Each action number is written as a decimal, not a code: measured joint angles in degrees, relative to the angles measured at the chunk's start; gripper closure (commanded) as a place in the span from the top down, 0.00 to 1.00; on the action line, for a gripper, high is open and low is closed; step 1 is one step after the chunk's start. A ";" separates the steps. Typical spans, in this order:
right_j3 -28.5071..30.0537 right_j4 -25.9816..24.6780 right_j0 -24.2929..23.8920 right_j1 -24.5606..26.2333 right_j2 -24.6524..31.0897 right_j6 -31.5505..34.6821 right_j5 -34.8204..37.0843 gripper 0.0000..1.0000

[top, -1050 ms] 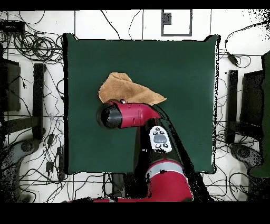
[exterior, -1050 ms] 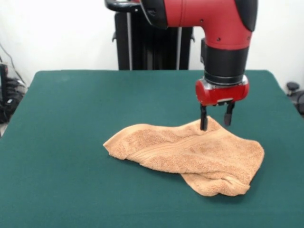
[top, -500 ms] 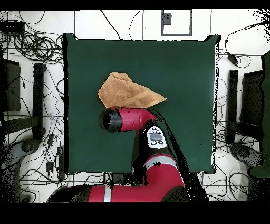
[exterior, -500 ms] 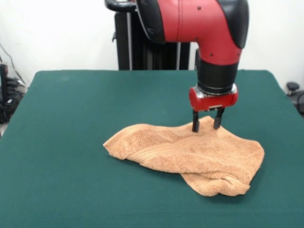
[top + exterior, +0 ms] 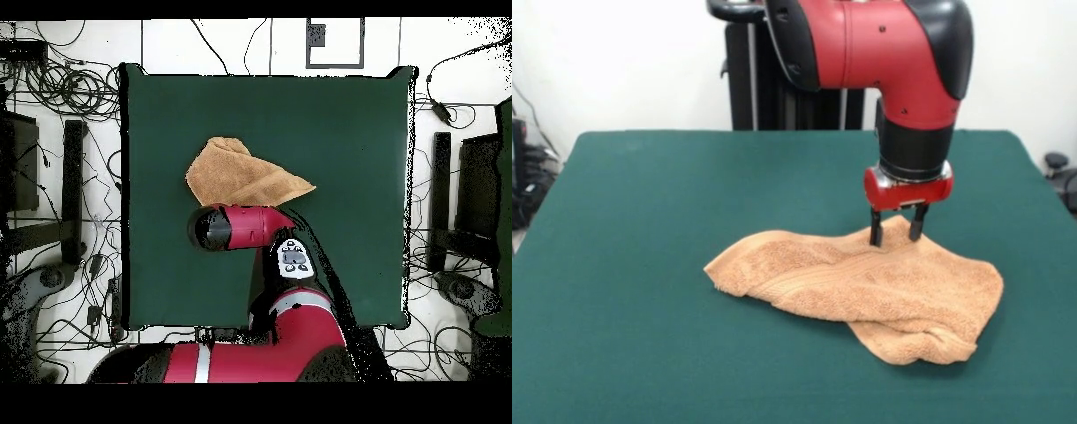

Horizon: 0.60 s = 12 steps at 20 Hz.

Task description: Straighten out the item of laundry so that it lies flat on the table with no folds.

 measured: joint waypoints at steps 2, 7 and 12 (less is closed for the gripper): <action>-0.02 0.02 0.01 0.02 -0.02 0.00 -0.01 1.00; -0.32 0.07 -0.05 0.17 -0.09 0.00 -0.01 0.00; -0.48 0.30 -0.62 0.27 0.21 0.01 0.07 0.00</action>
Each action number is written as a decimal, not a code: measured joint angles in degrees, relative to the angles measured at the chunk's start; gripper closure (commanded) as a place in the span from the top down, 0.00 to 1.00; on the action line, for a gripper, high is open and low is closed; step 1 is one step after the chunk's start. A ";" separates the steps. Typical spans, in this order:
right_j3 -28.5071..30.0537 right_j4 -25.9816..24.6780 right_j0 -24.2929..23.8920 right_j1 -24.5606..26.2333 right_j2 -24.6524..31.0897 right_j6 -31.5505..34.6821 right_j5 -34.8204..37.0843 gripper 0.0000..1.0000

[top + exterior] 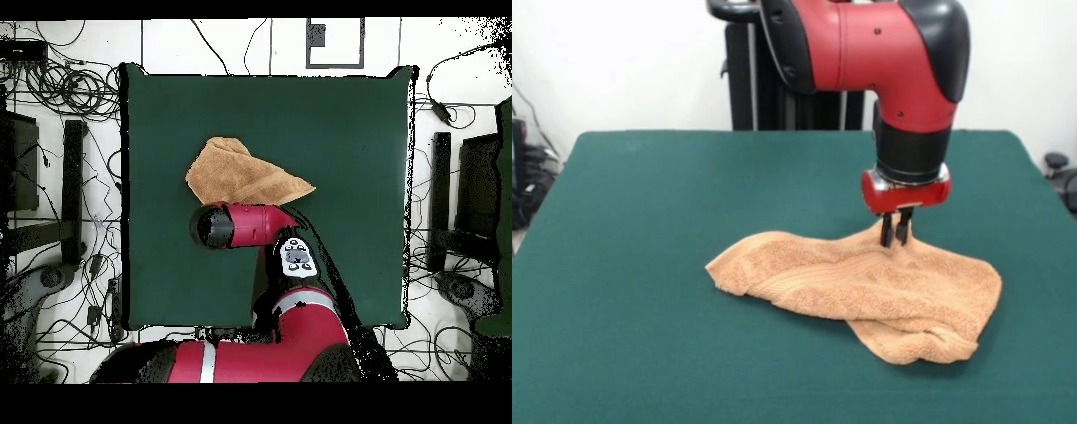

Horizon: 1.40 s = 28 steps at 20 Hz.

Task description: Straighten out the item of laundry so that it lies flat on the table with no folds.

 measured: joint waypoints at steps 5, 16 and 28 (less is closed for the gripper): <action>0.09 0.01 -0.28 -0.03 0.23 0.00 -0.01 0.00; 0.77 -0.01 0.06 -0.47 0.07 0.00 -0.14 0.00; 11.59 1.12 4.91 -4.05 -2.01 0.05 -0.46 0.00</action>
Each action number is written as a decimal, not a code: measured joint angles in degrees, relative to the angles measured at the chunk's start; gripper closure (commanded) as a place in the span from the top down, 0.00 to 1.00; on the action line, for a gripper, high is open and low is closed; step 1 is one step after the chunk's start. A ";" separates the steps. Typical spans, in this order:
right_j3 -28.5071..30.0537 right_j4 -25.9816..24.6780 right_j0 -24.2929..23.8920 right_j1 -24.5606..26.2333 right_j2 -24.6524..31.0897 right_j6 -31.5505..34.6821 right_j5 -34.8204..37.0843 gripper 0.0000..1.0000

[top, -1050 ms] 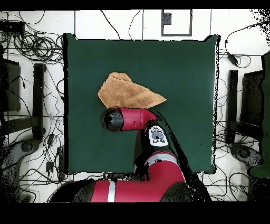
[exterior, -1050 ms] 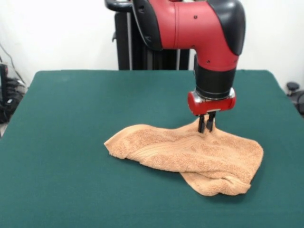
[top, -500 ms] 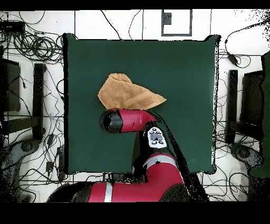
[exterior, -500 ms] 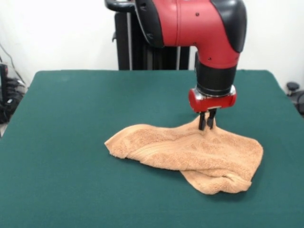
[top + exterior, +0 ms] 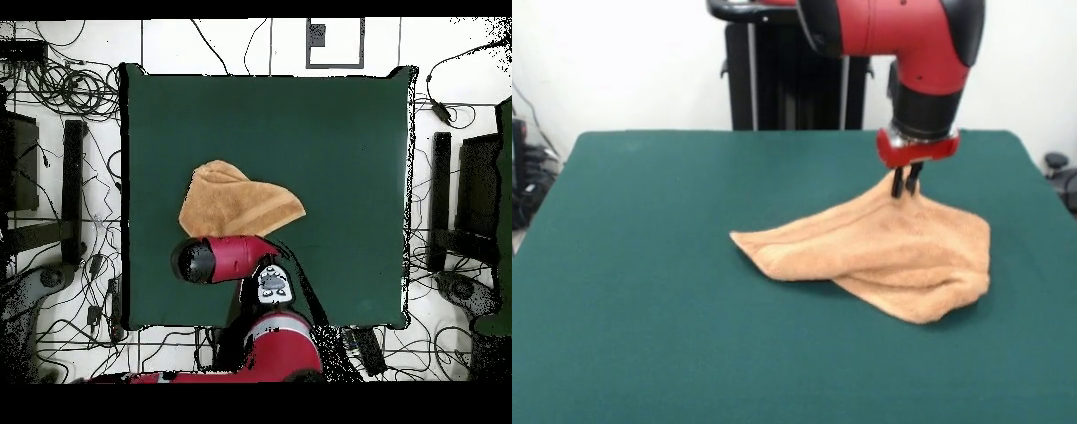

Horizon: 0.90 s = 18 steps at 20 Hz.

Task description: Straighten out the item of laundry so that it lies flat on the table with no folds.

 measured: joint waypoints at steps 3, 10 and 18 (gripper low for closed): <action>3.89 0.43 1.69 -0.62 -0.46 0.00 -0.04 0.00; 9.66 1.15 3.52 -0.68 -0.75 0.00 -1.92 0.00; 11.87 1.46 4.02 1.72 -1.02 0.01 -7.93 0.00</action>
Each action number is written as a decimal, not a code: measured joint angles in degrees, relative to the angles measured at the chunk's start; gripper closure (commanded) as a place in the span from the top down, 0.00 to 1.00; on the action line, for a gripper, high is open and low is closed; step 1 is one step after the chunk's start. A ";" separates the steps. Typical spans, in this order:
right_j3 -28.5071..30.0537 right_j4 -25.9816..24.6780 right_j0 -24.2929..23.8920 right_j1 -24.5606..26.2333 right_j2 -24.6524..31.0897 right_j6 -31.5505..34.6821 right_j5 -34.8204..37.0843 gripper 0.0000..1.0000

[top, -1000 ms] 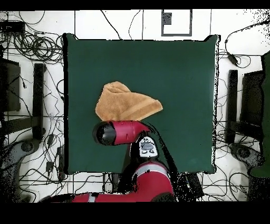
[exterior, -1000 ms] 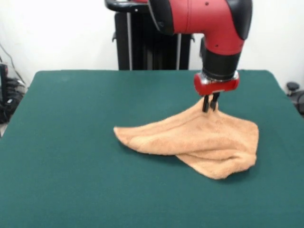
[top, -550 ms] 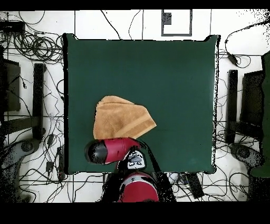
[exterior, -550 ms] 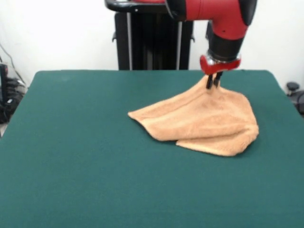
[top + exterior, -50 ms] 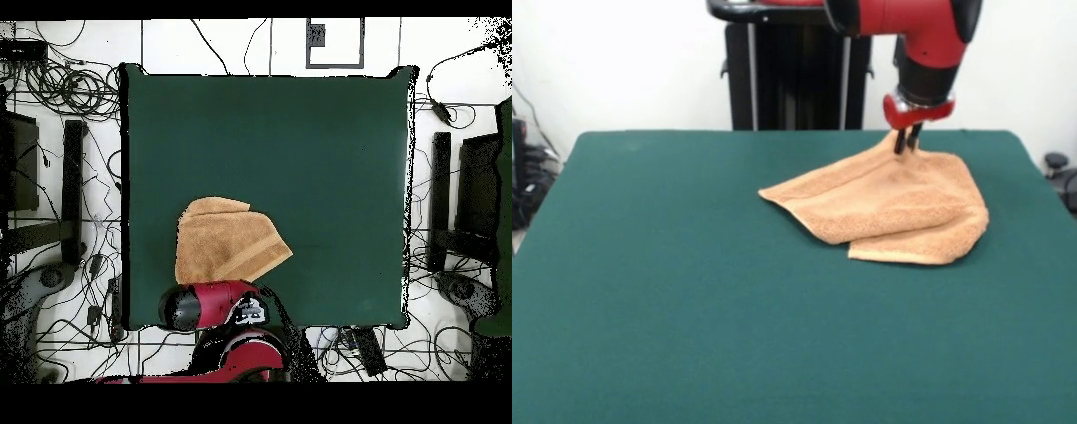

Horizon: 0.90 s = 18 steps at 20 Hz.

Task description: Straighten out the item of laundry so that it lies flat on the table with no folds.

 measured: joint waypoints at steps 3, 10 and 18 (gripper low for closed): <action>0.17 0.04 0.14 0.20 0.00 0.00 -0.56 1.00; 0.22 0.02 1.49 0.09 -0.64 0.00 -1.13 1.00; 0.23 0.01 1.46 -2.42 -1.27 0.00 -1.06 1.00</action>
